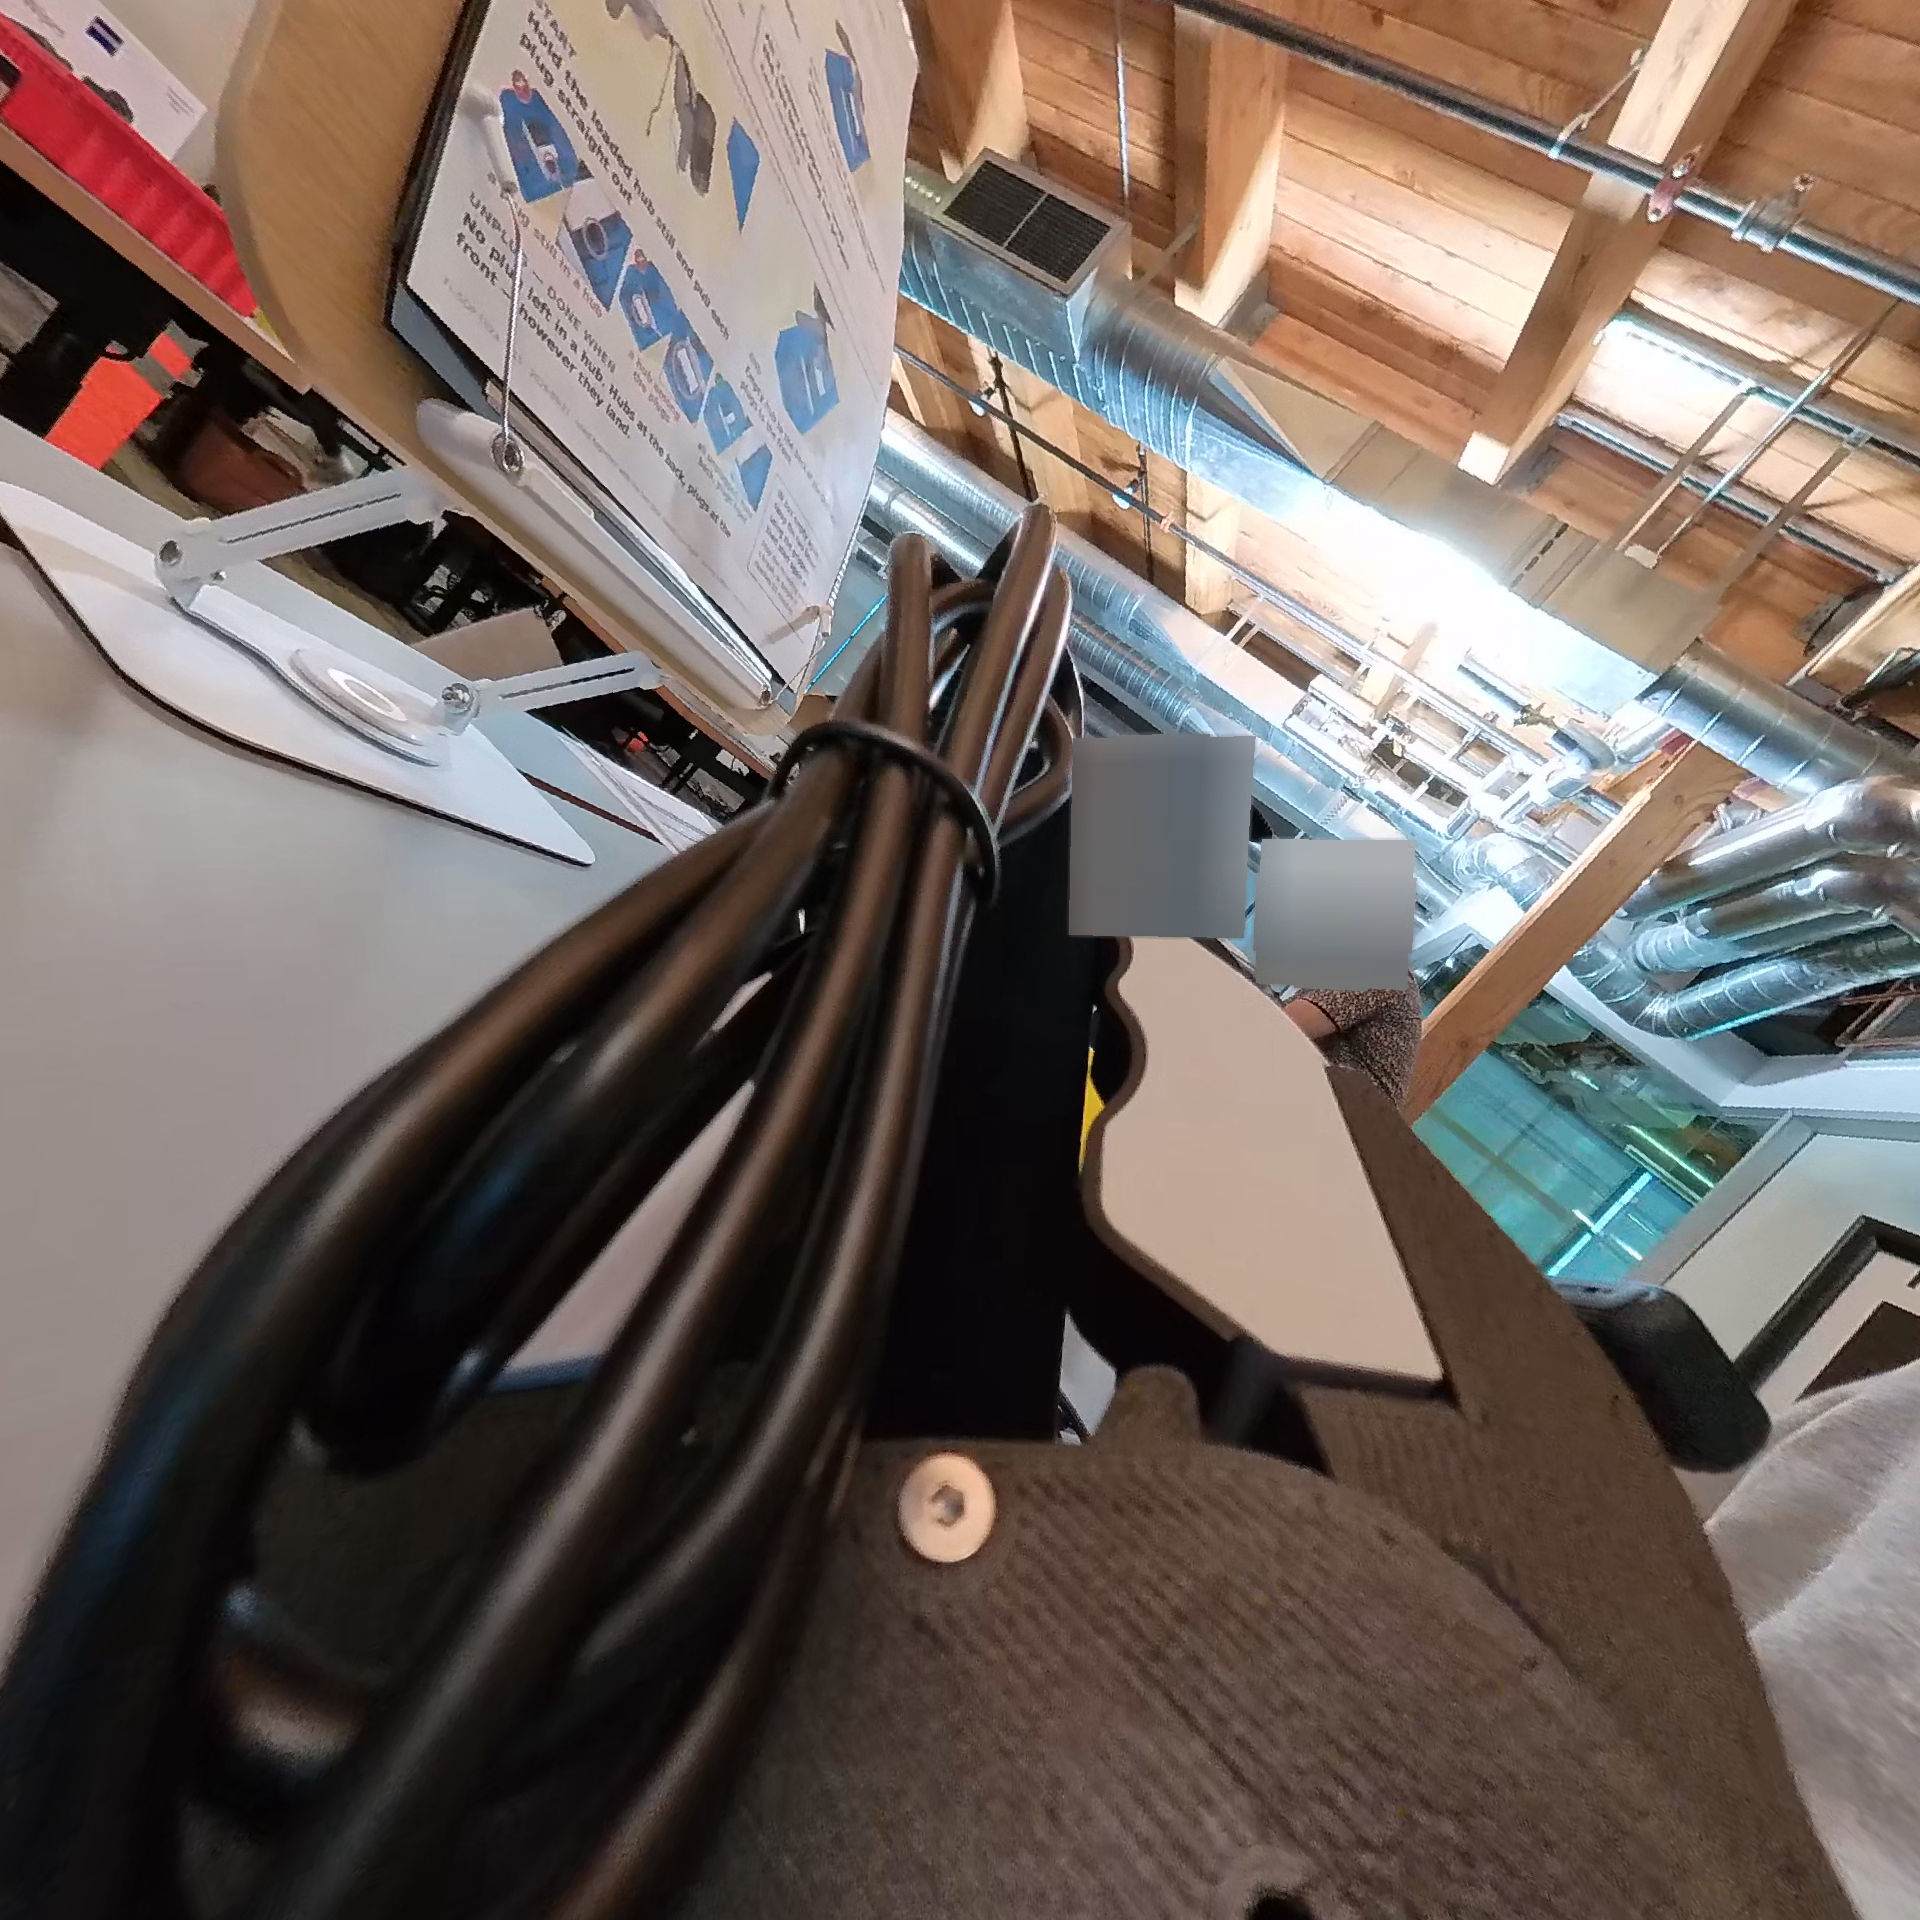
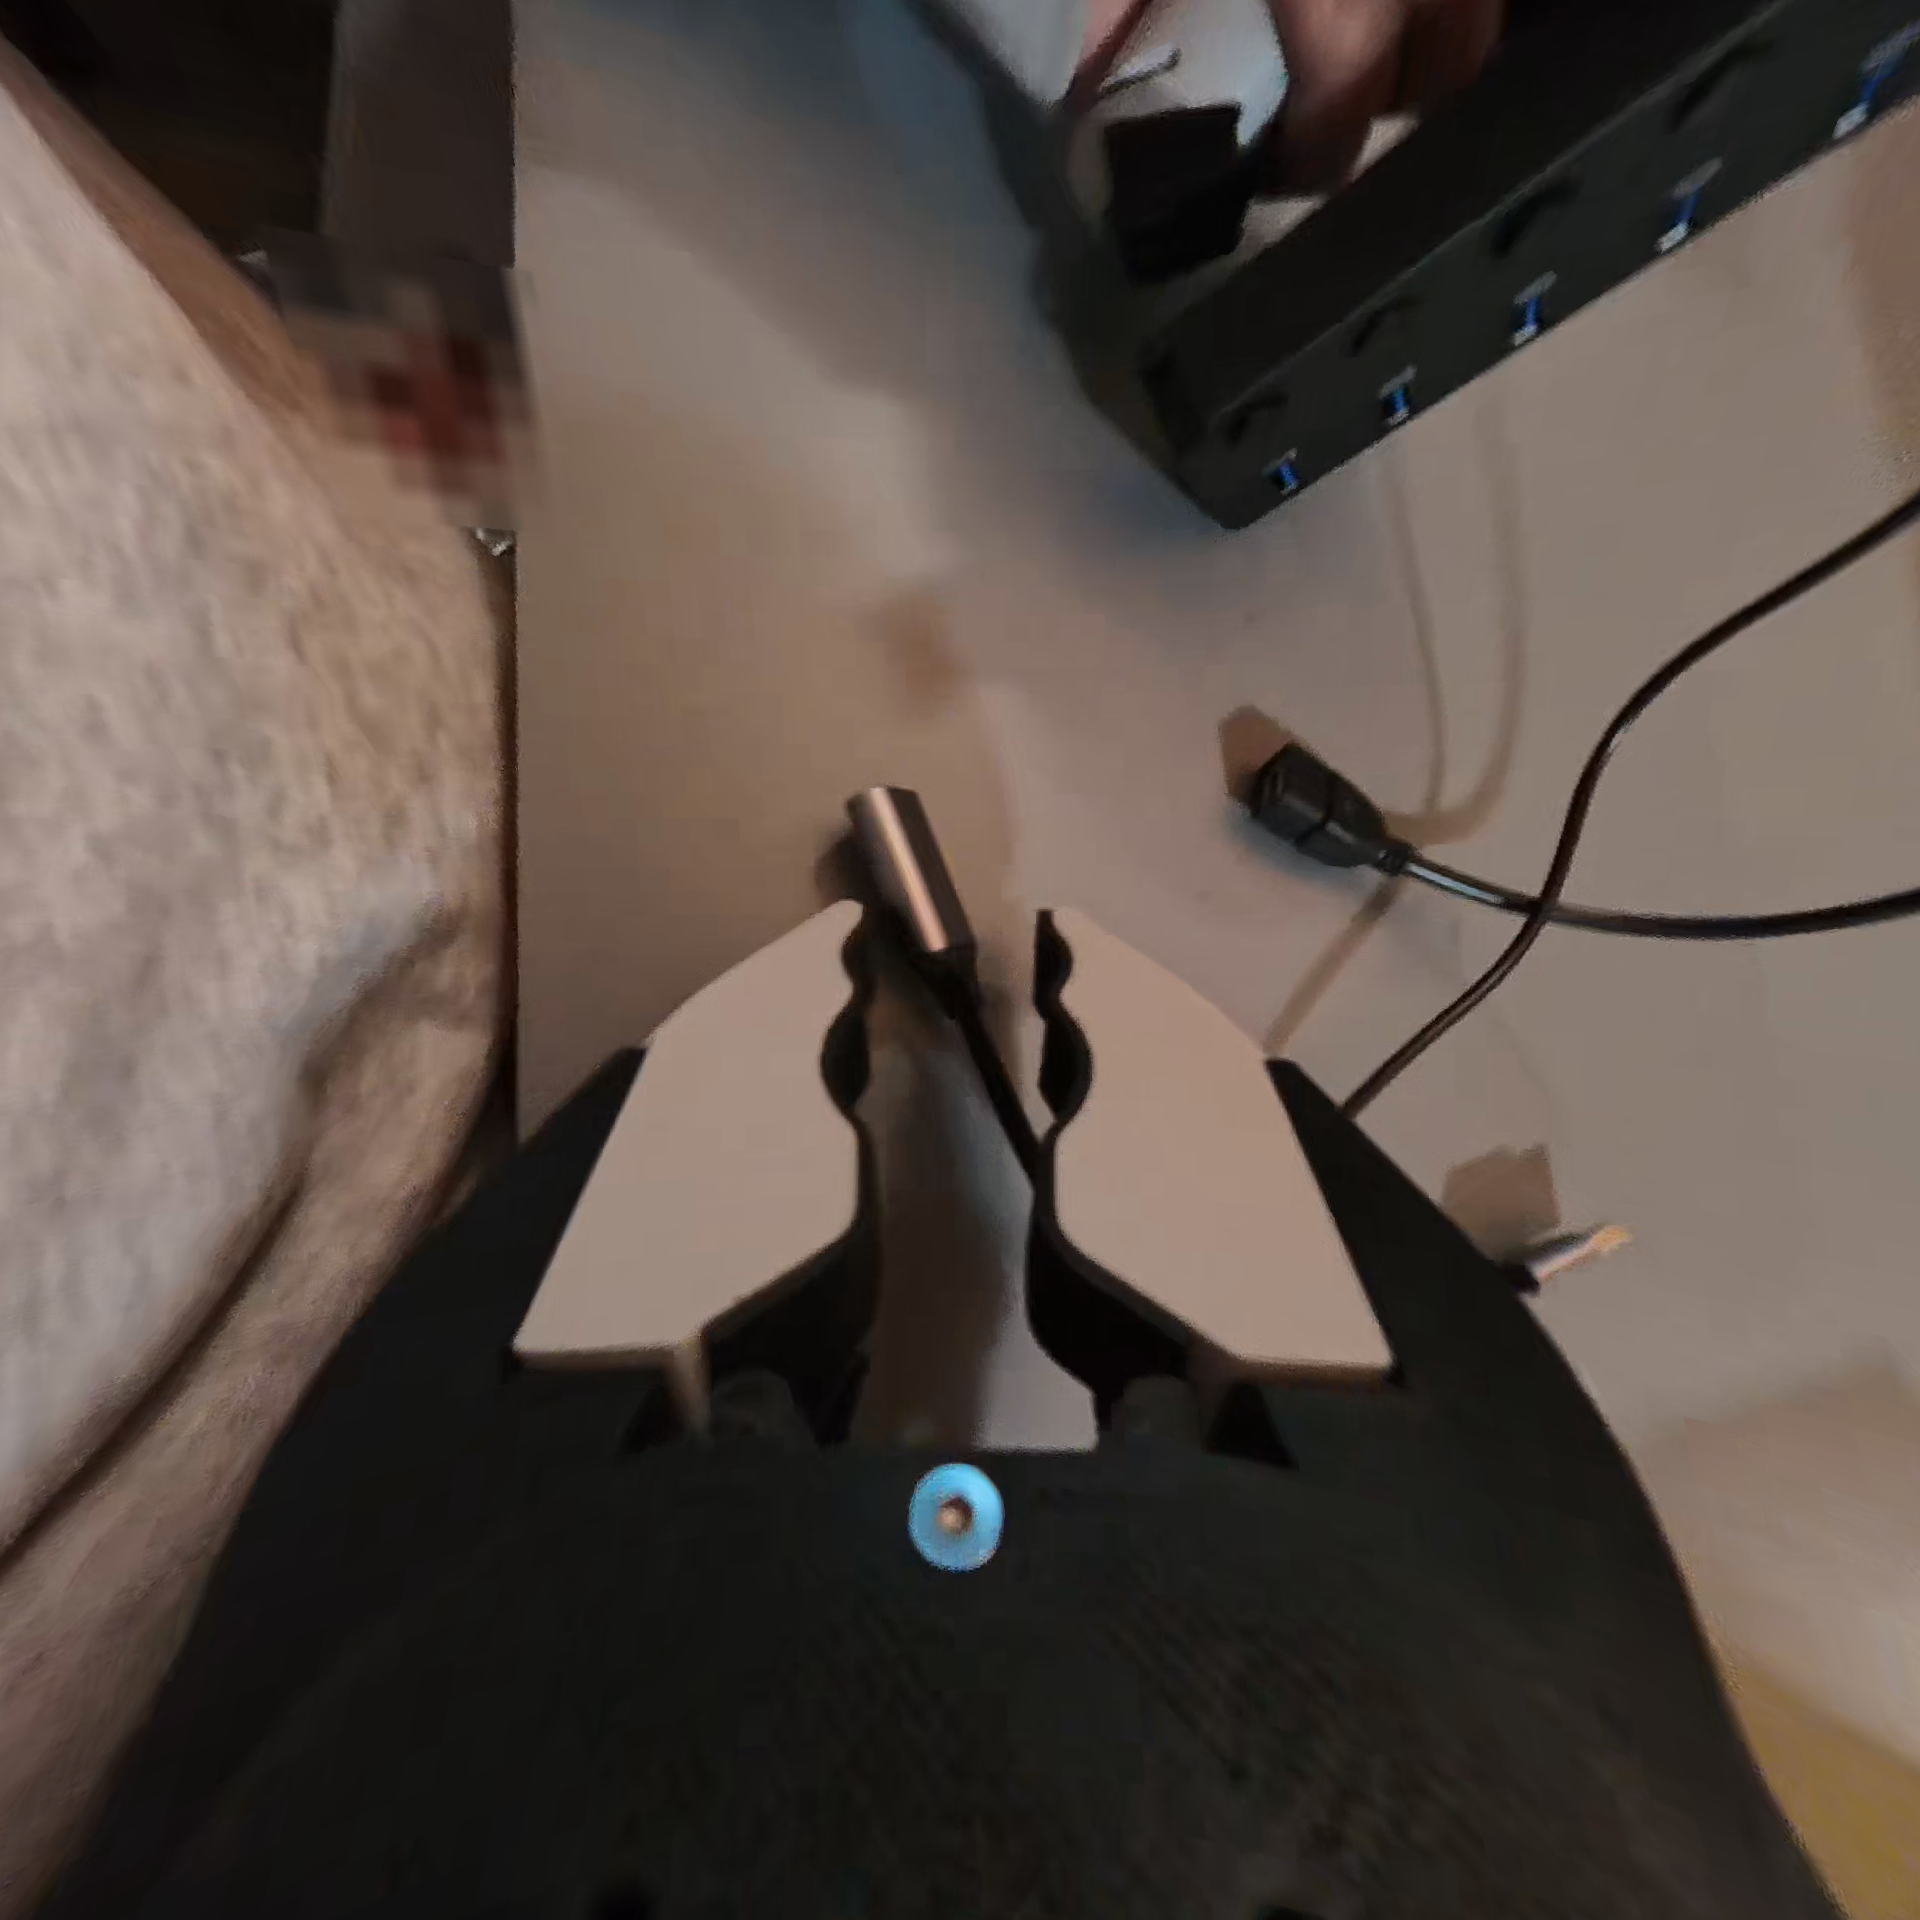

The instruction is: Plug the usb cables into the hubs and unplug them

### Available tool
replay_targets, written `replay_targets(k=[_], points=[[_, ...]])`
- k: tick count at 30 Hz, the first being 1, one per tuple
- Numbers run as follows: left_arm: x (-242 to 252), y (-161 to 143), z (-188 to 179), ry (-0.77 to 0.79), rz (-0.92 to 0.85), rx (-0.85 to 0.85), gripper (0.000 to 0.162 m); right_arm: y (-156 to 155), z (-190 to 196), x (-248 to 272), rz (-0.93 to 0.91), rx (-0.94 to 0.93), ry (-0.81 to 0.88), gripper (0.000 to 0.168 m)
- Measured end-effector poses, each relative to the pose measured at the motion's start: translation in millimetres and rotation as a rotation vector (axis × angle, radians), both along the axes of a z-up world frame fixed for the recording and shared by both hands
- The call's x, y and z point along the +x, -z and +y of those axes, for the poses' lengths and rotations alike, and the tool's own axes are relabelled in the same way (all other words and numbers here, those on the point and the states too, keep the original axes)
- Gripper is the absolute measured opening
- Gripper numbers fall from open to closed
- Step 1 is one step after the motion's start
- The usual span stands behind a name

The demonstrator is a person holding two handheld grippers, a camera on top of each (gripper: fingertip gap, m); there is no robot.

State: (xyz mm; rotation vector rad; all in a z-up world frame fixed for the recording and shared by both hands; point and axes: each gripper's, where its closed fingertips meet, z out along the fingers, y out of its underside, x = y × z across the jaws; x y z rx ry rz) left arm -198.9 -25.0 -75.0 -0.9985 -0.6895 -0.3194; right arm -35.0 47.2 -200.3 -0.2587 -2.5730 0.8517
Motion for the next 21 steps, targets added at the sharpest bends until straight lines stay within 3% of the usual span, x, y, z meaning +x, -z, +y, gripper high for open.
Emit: replay_targets(k=[3, 5, 8, 14, 16, 21], points=[[0.8, 0.0, 0.7, 0.005, 0.001, -0.001, 0.053, -5.9, -2.2, -6.1, 0.049, 0.012, 0.014, 0.021], [1.0, 0.0, 0.6, 0.004, 0.002, -0.002, 0.053, -27.7, -3.4, -9.7, 0.105, -0.094, 0.008, 0.014], [0.9, 0.2, 0.6, 0.005, 0.001, -0.002, 0.054, -84.2, 1.3, -9.5, 0.222, -0.411, -0.048, 0.009], [0.2, 0.8, -0.2, 0.003, -0.004, 0.001, 0.053, -178.9, 63.1, -9.6, 0.093, -1.174, 0.005, 0.008], [-0.2, 1.0, -0.5, 0.002, -0.005, 0.001, 0.054, -185.1, 86.4, -15.2, 0.040, -1.346, 0.065, 0.008], [-2.0, 2.2, -2.0, -0.004, -0.012, 0.004, 0.053, -140.4, 96.5, -21.7, 0.028, -1.237, 0.333, 0.009]])
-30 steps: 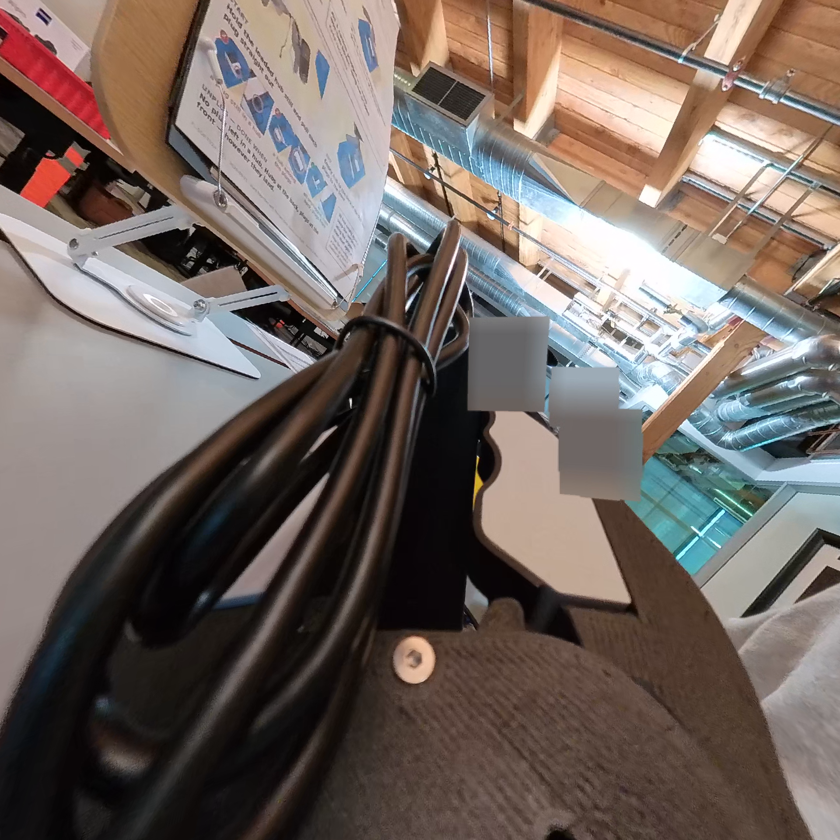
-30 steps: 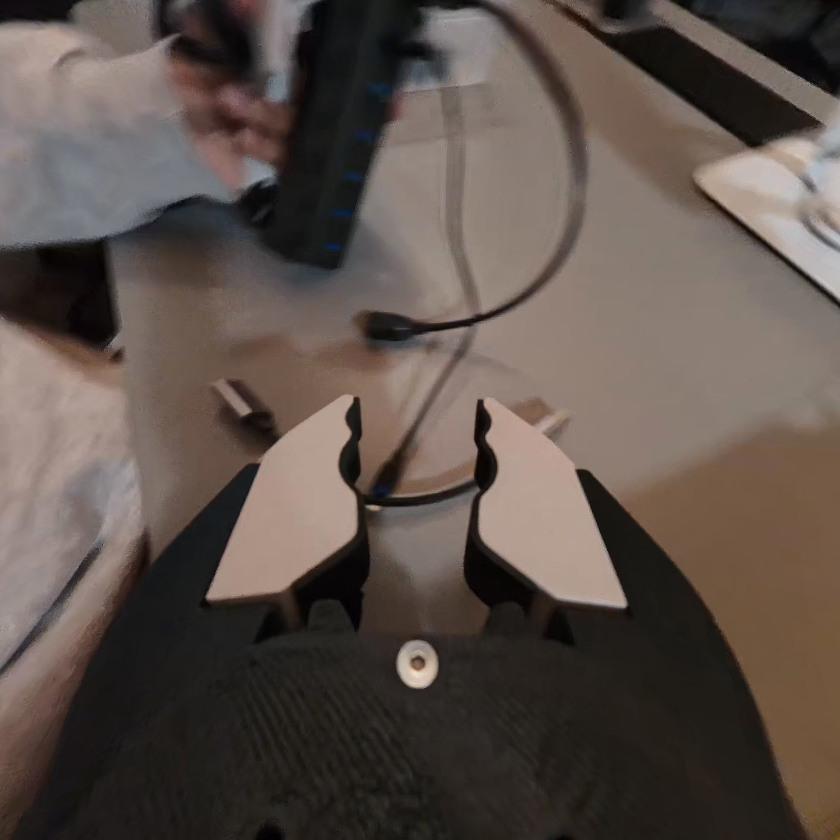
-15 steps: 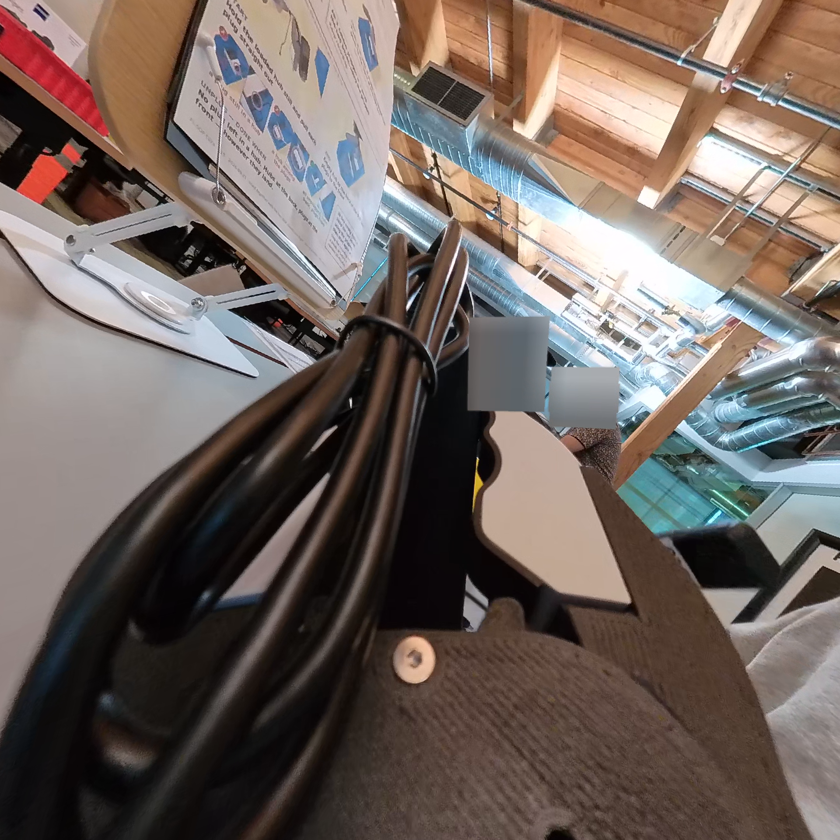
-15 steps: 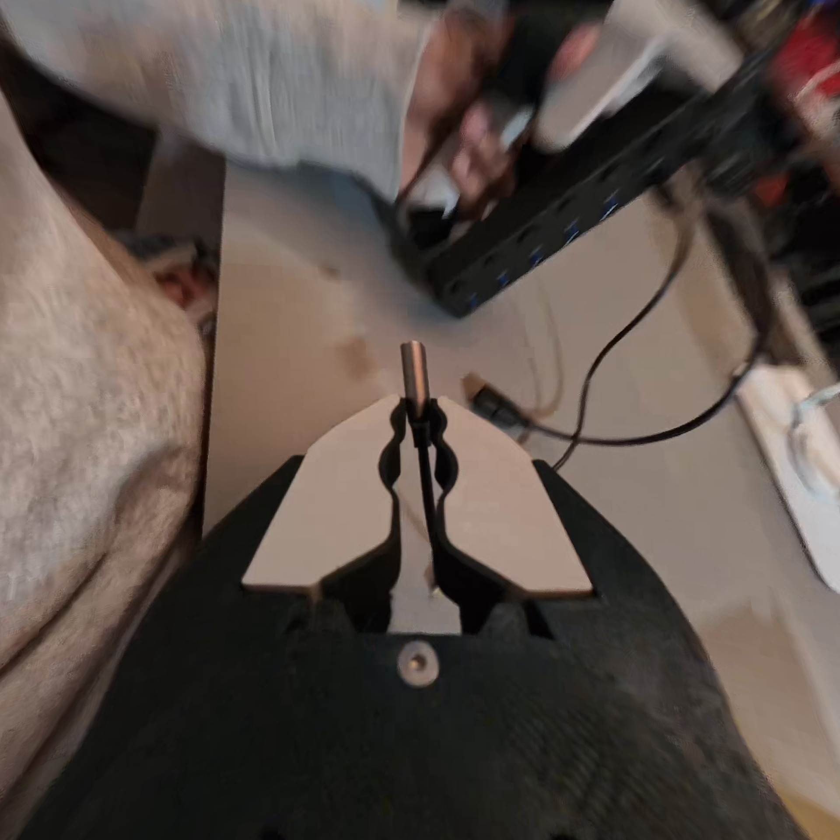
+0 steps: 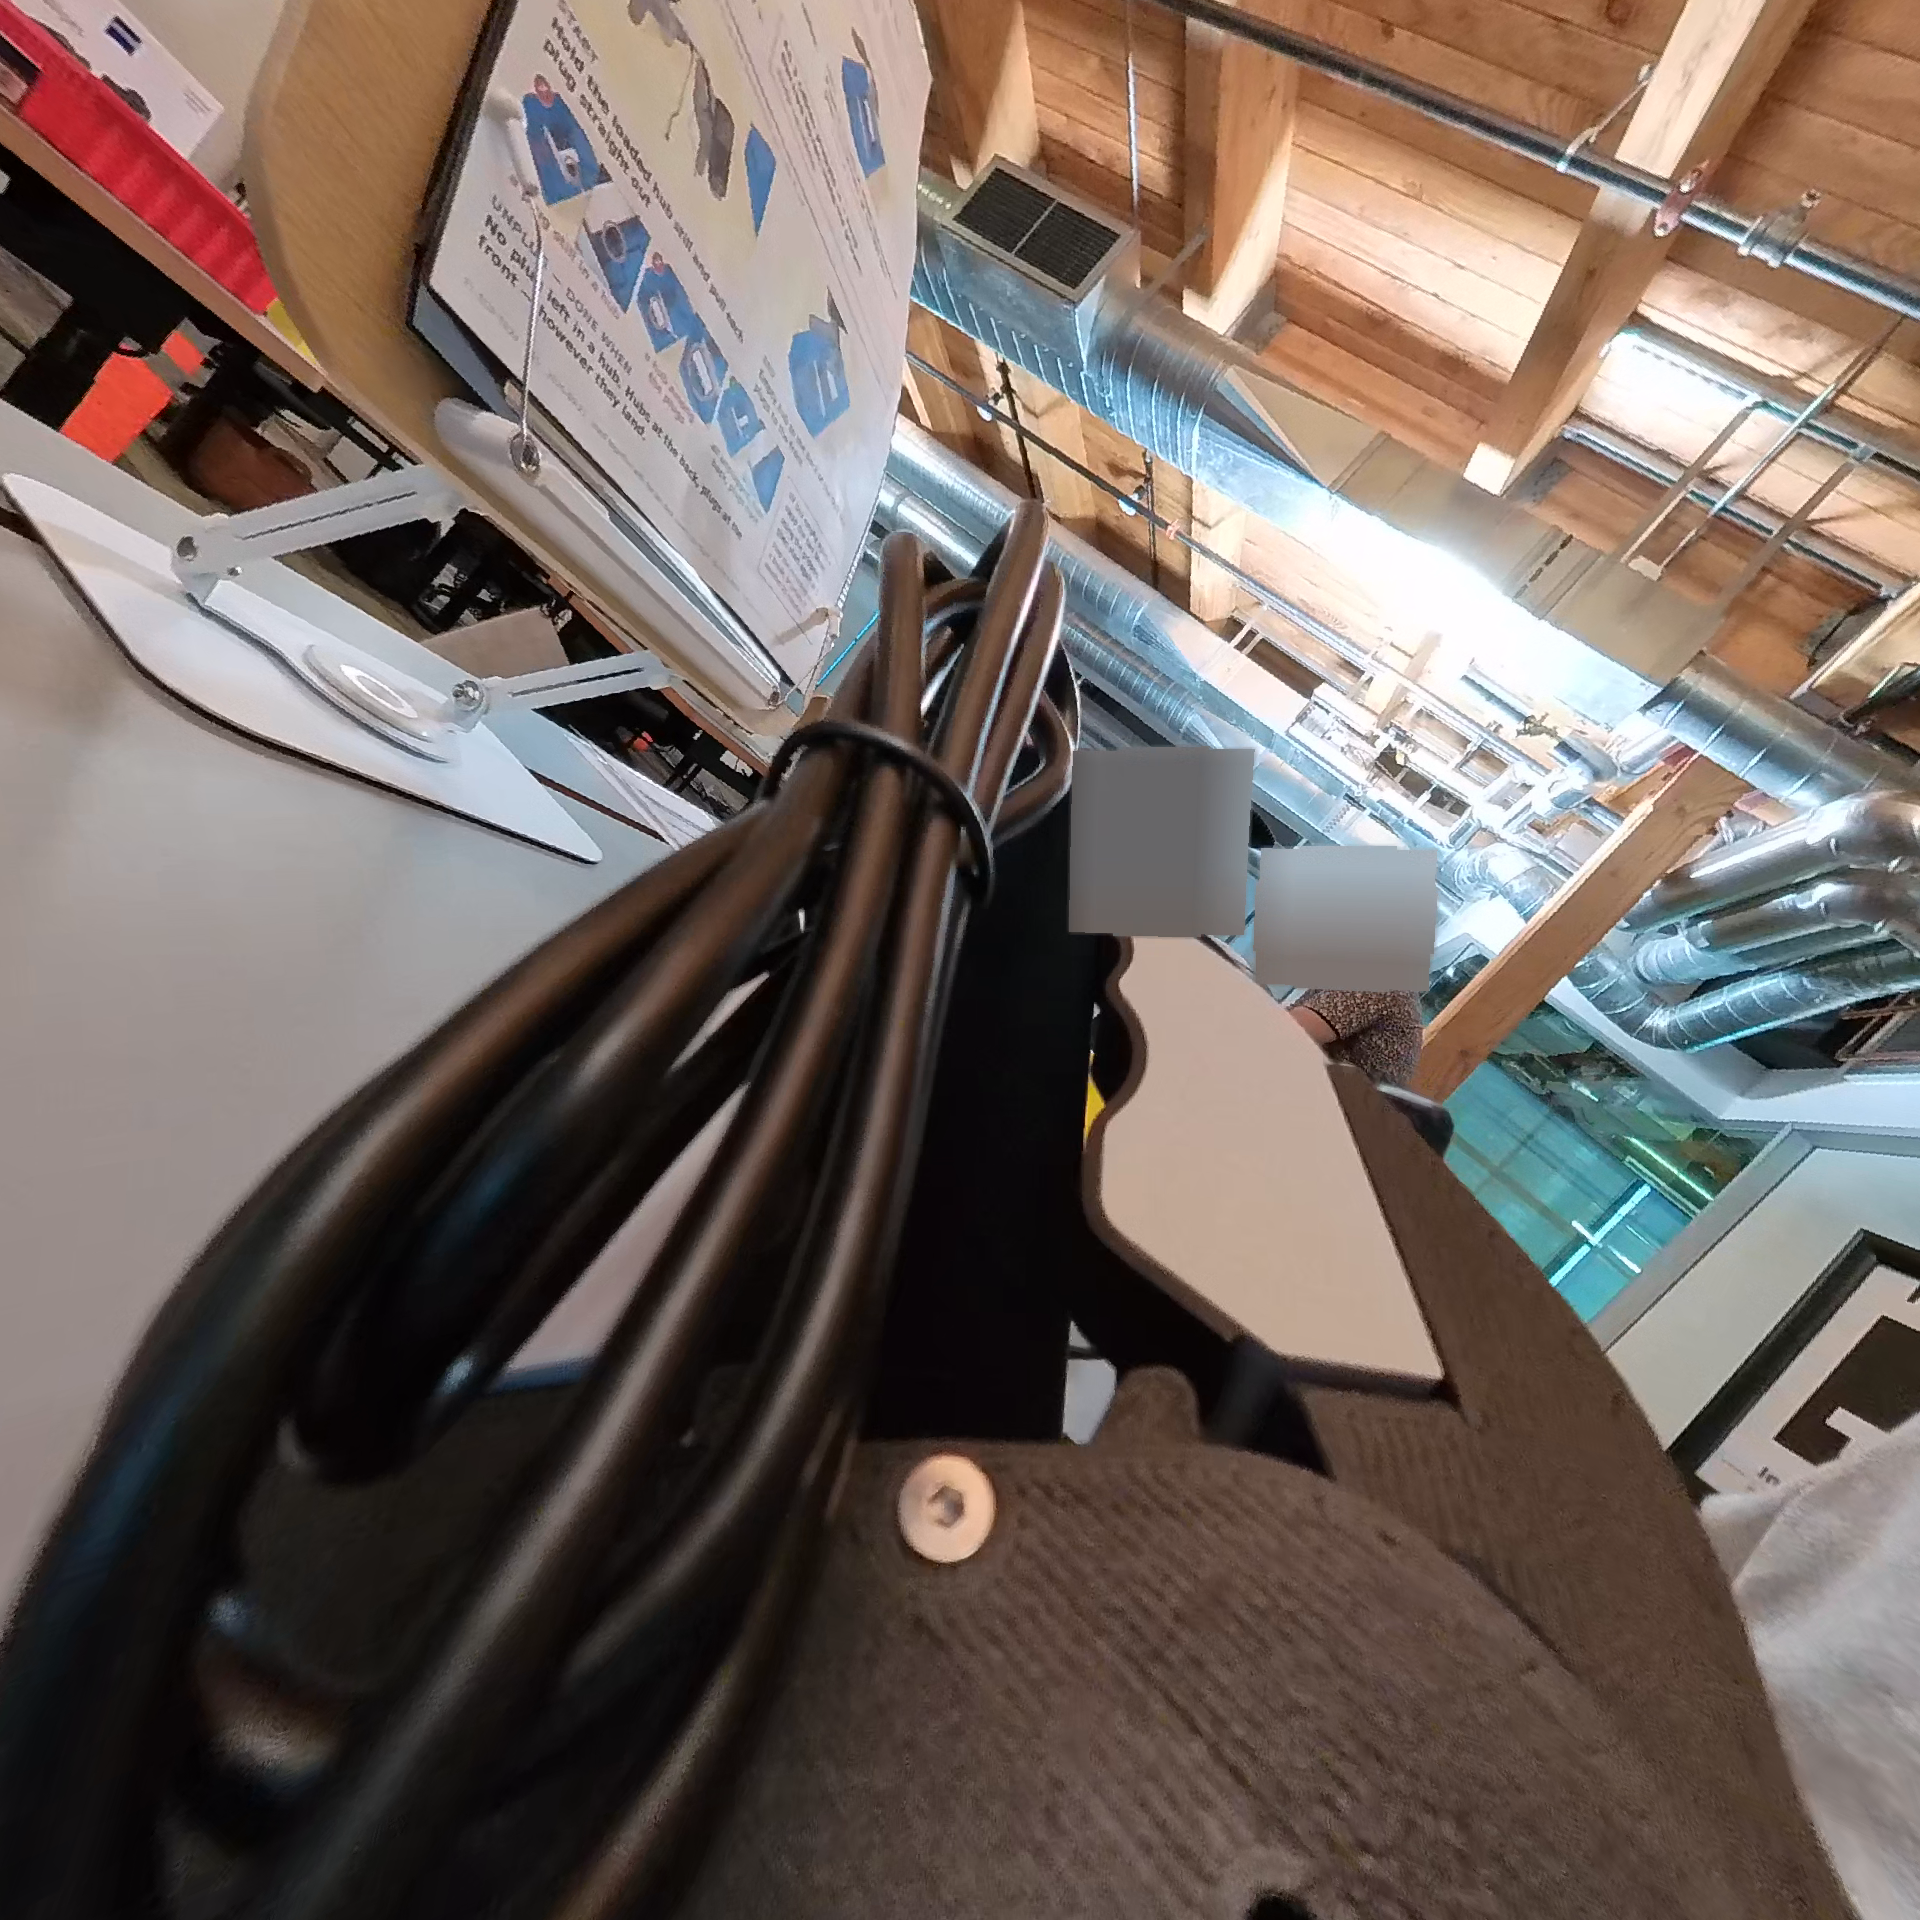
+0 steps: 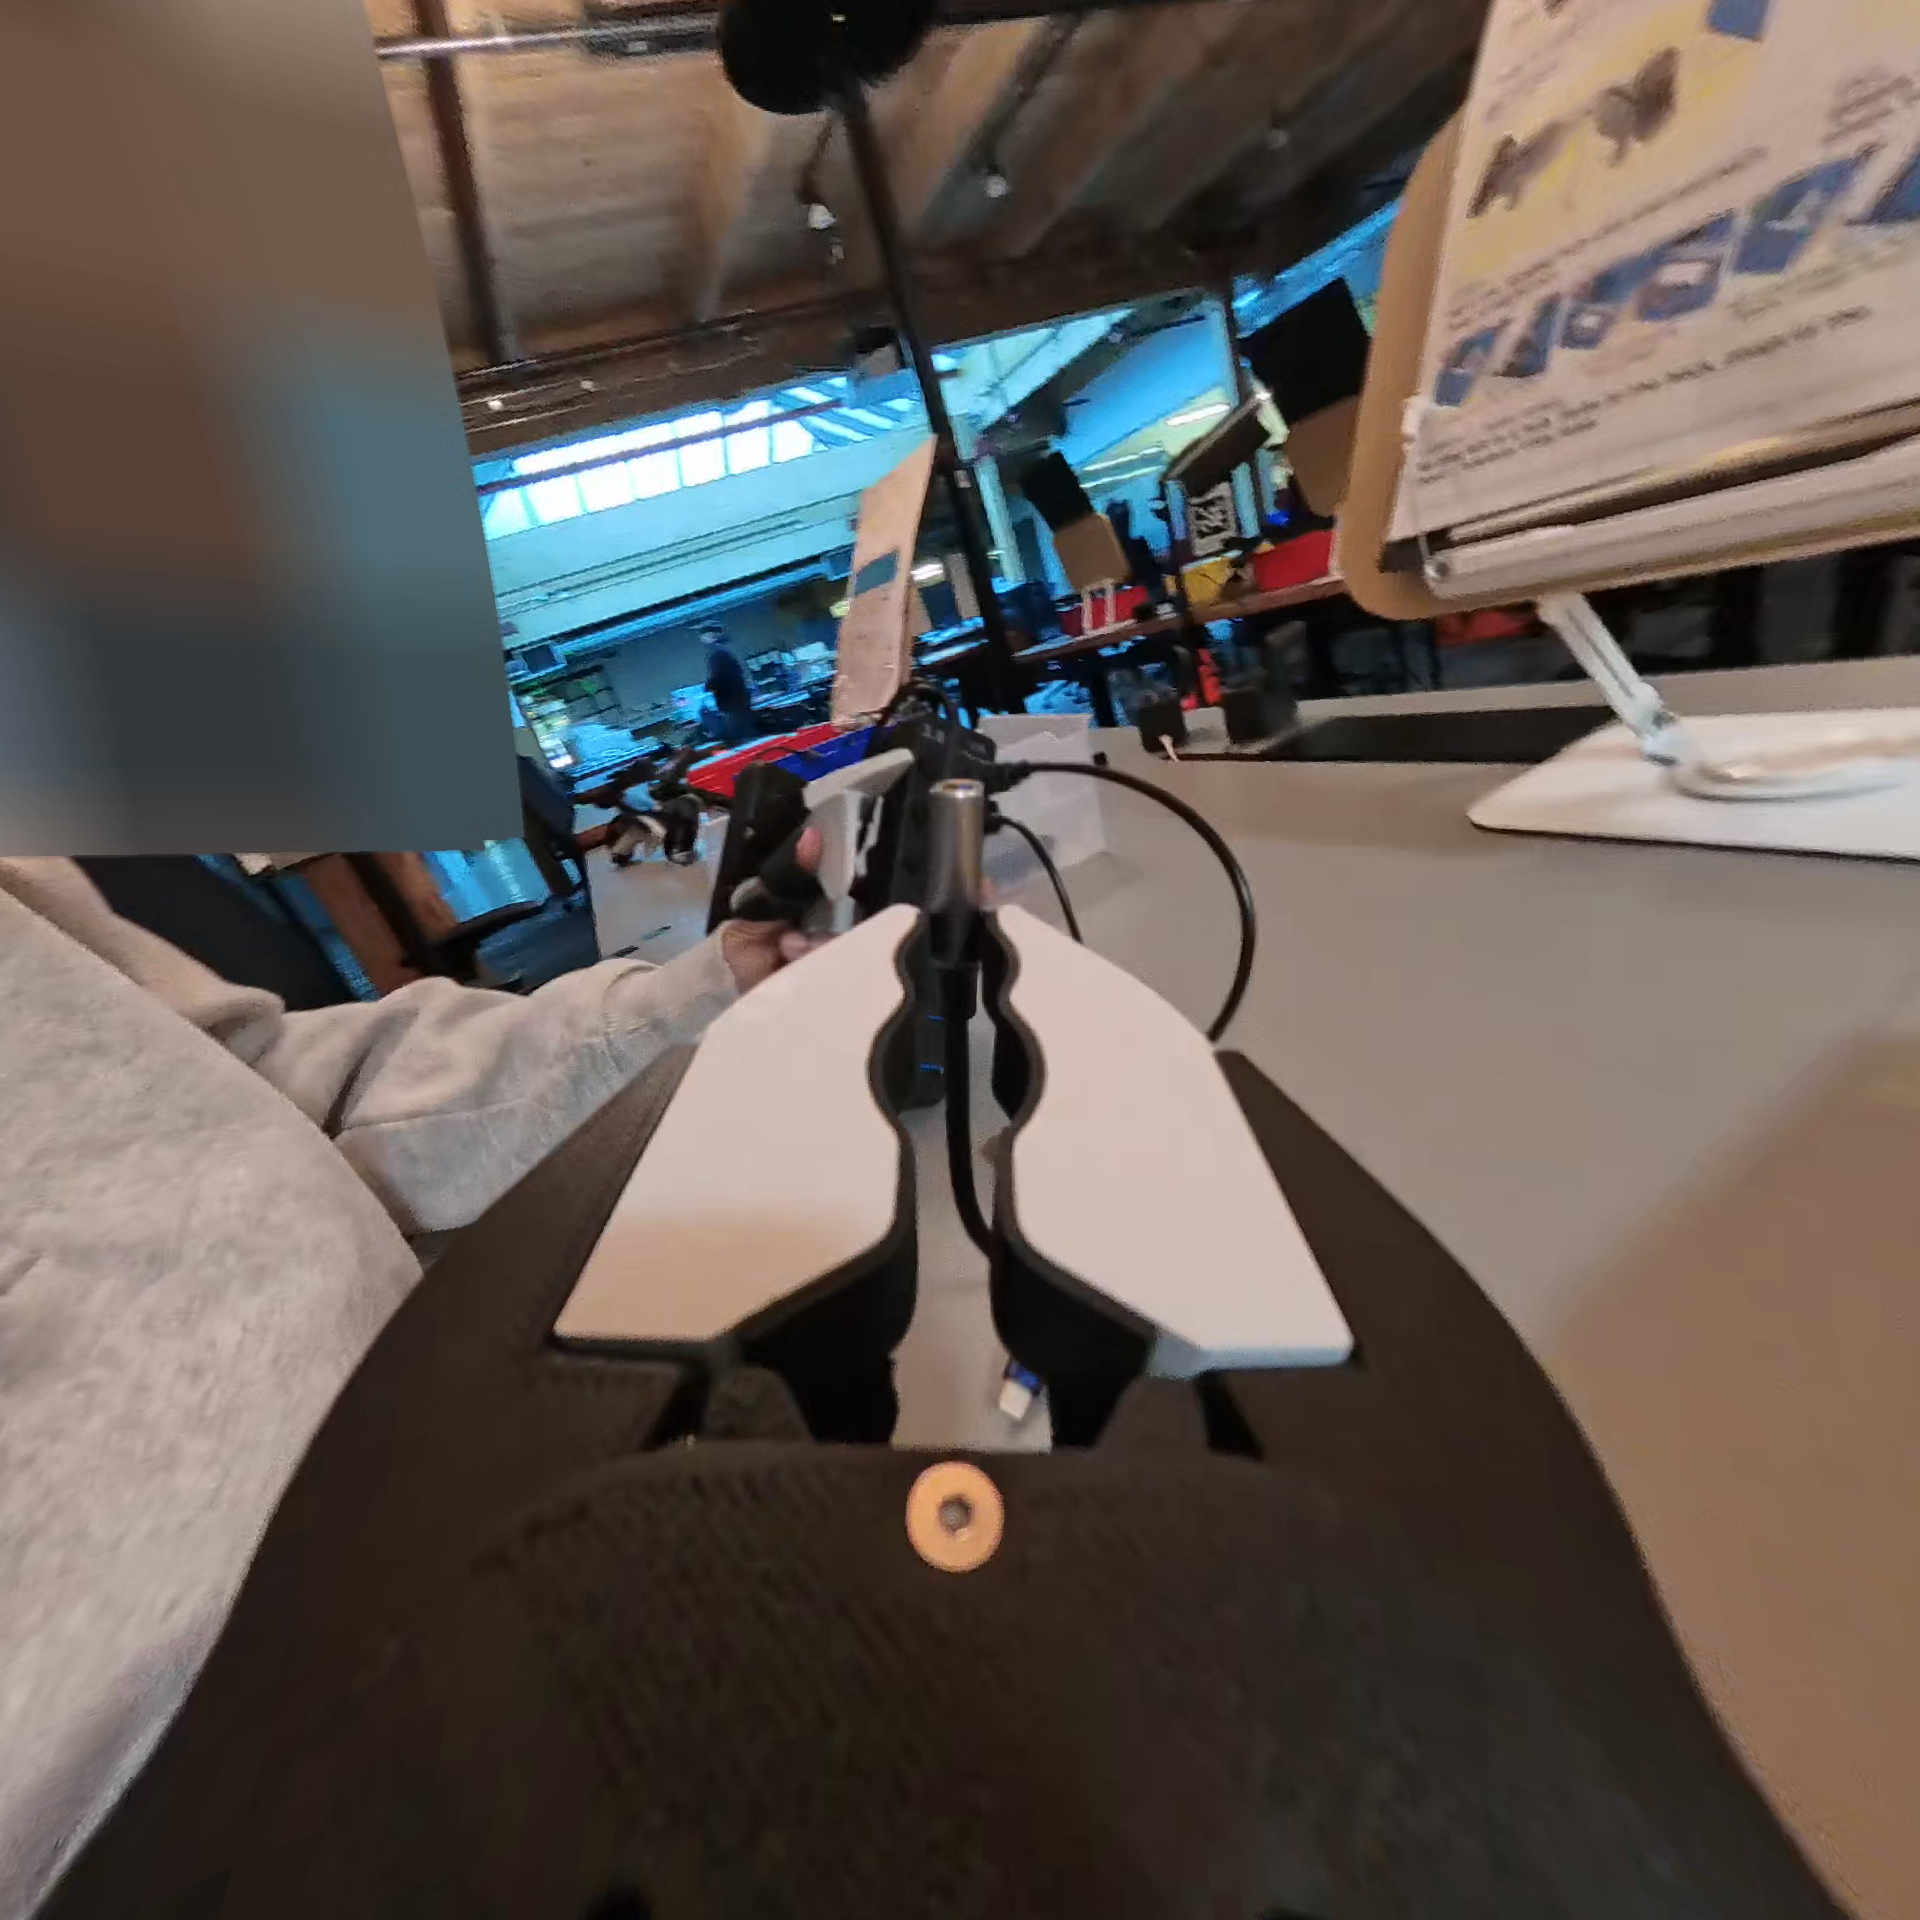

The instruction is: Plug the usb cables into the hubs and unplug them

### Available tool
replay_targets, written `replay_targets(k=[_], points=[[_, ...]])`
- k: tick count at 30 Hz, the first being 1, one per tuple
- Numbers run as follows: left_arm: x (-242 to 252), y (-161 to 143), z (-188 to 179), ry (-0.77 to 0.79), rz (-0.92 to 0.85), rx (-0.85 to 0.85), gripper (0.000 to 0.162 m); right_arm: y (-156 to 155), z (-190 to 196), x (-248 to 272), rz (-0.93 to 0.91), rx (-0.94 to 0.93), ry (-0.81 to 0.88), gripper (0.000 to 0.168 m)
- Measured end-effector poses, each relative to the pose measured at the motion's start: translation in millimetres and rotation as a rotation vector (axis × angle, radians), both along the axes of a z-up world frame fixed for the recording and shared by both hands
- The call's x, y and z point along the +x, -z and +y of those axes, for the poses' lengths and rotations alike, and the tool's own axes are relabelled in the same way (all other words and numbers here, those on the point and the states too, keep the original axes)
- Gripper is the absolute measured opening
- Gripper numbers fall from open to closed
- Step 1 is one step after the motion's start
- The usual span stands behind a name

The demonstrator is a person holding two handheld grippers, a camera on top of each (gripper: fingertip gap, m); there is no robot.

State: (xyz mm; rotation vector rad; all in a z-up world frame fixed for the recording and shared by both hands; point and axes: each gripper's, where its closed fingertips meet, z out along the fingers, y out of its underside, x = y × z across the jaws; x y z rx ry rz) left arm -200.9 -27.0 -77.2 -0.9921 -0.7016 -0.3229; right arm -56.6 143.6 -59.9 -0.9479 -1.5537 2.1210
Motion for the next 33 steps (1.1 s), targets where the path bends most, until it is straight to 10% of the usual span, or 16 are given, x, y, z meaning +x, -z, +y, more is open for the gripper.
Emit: replay_targets(k=[17, 33], points=[[-0.4, 0.3, -0.7, -0.006, -0.011, 0.010, 0.053, 71.5, 43.9, -8.4, -0.479, 0.048, 0.140, 0.035], [3.3, -0.6, 2.1, 0.002, -0.012, 0.007, 0.053, 133.2, -16.8, -83.0, -0.782, 0.503, 0.109, 0.037]])
